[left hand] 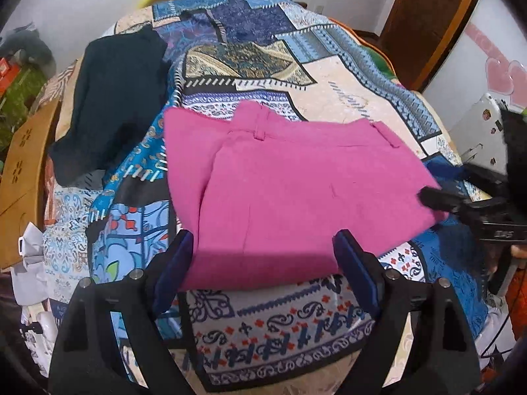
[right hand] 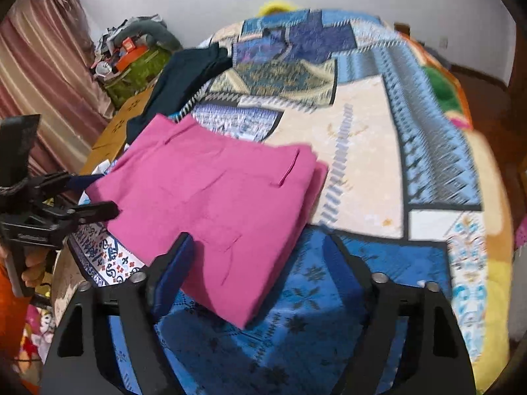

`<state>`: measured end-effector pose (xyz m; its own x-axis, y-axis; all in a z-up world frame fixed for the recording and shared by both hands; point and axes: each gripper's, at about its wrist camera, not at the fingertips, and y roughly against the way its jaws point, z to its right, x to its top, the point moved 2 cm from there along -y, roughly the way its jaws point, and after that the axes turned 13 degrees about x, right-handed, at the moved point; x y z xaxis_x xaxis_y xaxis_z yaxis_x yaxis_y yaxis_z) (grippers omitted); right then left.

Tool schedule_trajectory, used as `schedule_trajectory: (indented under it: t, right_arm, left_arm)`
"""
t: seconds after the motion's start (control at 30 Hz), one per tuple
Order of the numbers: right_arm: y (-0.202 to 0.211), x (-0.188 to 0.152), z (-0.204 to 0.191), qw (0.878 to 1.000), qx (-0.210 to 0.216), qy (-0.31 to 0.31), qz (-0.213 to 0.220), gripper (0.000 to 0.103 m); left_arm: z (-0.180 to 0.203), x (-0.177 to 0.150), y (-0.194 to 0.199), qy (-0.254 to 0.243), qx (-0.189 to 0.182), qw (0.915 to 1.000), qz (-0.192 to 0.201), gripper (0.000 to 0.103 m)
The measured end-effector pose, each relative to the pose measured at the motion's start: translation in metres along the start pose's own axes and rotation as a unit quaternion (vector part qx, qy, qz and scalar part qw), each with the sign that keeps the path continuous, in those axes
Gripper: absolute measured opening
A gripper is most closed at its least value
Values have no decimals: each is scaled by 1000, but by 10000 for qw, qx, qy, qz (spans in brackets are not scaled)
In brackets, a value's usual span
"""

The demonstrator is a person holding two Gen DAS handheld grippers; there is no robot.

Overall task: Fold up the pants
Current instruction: 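Lower the left tool and close it on the folded pink pants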

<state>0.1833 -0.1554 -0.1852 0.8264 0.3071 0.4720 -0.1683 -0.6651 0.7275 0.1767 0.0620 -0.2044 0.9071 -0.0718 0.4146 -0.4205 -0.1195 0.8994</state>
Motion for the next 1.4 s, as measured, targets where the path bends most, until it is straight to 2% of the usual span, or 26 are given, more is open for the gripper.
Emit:
schedule_trajectory:
  t: [0.07, 0.13, 0.2, 0.27, 0.3, 0.37, 0.43, 0.57, 0.67, 0.8, 0.9, 1.0, 1.13, 1.23, 1.33, 1.4]
  right_arm:
    - [-2, -1, 2, 10000, 75, -36, -39, 67]
    - [-2, -2, 2, 9999, 97, 18, -78, 59]
    - [-2, -2, 2, 9999, 58, 95, -124, 54]
    - [-4, -2, 2, 9997, 2, 177, -171, 50]
    - [-5, -1, 3, 9996, -38, 227, -192, 47]
    - [-6, 0, 4, 9993, -74, 289, -228, 44]
    - [-7, 2, 5, 9988, -119, 378, -282, 41]
    - [-9, 3, 4, 9972, -237, 610, -358, 37]
    - [-13, 4, 5, 9951, -389, 812, -413, 37]
    - [-15, 5, 7, 9940, -471, 882, -442, 37]
    - [-14, 4, 7, 9944, -450, 841, -444, 37]
    - [-14, 6, 10, 9959, -351, 689, -466, 38]
    - [-14, 7, 11, 9967, -293, 587, -486, 38]
    - [-14, 6, 9, 9963, -331, 620, -486, 38]
    - [-13, 6, 10, 9966, -313, 590, -485, 38]
    - [-12, 6, 10, 9967, -271, 564, -508, 38]
  left_arm:
    - [-7, 2, 4, 56, 62, 9999, 87, 87]
    - [-17, 6, 4, 136, 219, 9995, 170, 86]
    - [-29, 11, 0, 260, 308, 9990, 181, 80]
    - [-39, 18, -7, 291, 292, 9990, 179, 66]
    - [-43, 20, -11, 306, 265, 9991, 144, 62]
    - [-46, 21, -25, 336, 154, 9993, -53, 43]
    - [-44, 17, -39, 279, -16, 9992, -276, 36]
    - [-38, 10, -42, 97, 75, 9998, -180, 35]
    - [-39, 7, -41, 194, 130, 9995, -195, 35]
    - [-38, -1, -33, 105, 571, 9983, -74, 35]
    - [-47, -1, -29, 162, 682, 9975, -44, 35]
    - [-57, 10, -27, 332, 550, 9978, -151, 35]
    - [-55, 38, -18, 427, 428, 9982, 58, 37]
    - [-45, 61, -25, 387, 201, 9990, 46, 40]
    - [-29, 78, -44, 224, -37, 9996, -189, 40]
    - [-19, 82, -60, 60, 39, 9992, -387, 41]
